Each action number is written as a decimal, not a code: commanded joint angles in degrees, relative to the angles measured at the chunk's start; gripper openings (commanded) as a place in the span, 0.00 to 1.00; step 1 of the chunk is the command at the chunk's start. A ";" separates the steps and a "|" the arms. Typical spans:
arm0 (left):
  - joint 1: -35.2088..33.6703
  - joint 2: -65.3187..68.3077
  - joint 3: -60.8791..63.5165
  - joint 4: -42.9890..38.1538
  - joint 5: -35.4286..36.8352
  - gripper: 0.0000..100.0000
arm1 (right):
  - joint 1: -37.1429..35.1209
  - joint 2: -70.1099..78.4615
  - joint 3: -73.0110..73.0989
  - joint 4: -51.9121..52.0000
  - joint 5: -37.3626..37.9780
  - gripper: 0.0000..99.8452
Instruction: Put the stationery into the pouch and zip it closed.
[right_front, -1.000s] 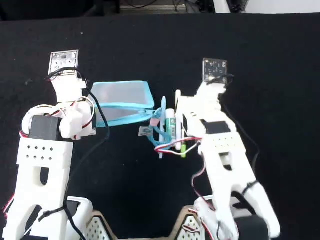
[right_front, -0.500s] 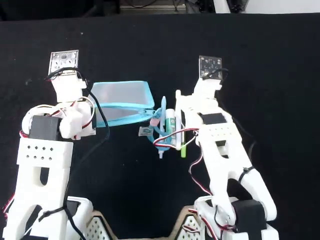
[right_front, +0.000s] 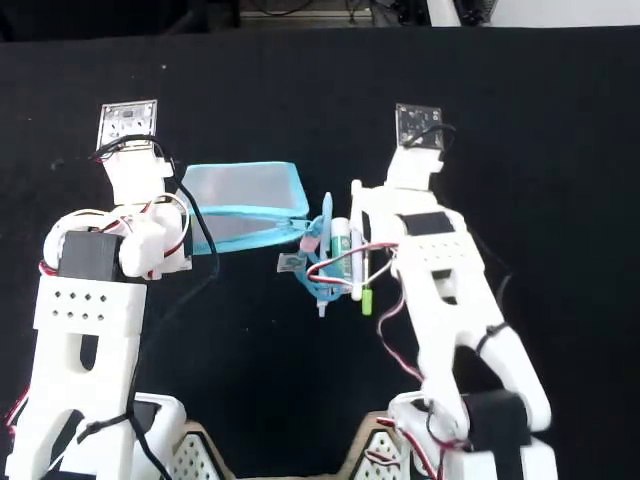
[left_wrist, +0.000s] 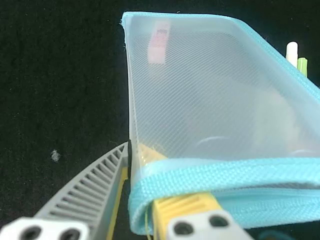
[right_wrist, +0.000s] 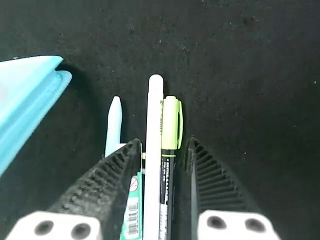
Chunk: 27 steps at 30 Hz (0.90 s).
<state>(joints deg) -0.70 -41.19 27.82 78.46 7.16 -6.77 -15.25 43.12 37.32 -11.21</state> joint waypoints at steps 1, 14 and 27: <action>0.13 0.09 0.04 -0.09 0.09 0.03 | 0.09 4.79 -6.99 2.37 0.44 0.15; 0.13 -0.09 0.92 -0.53 0.09 0.03 | 0.79 21.85 -21.49 5.80 0.62 0.15; 0.13 -0.09 1.01 -0.53 0.09 0.03 | 3.87 29.93 -27.82 7.03 4.13 0.15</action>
<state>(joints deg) -0.70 -41.71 28.62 78.37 7.16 -2.90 15.16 18.59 43.21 -7.69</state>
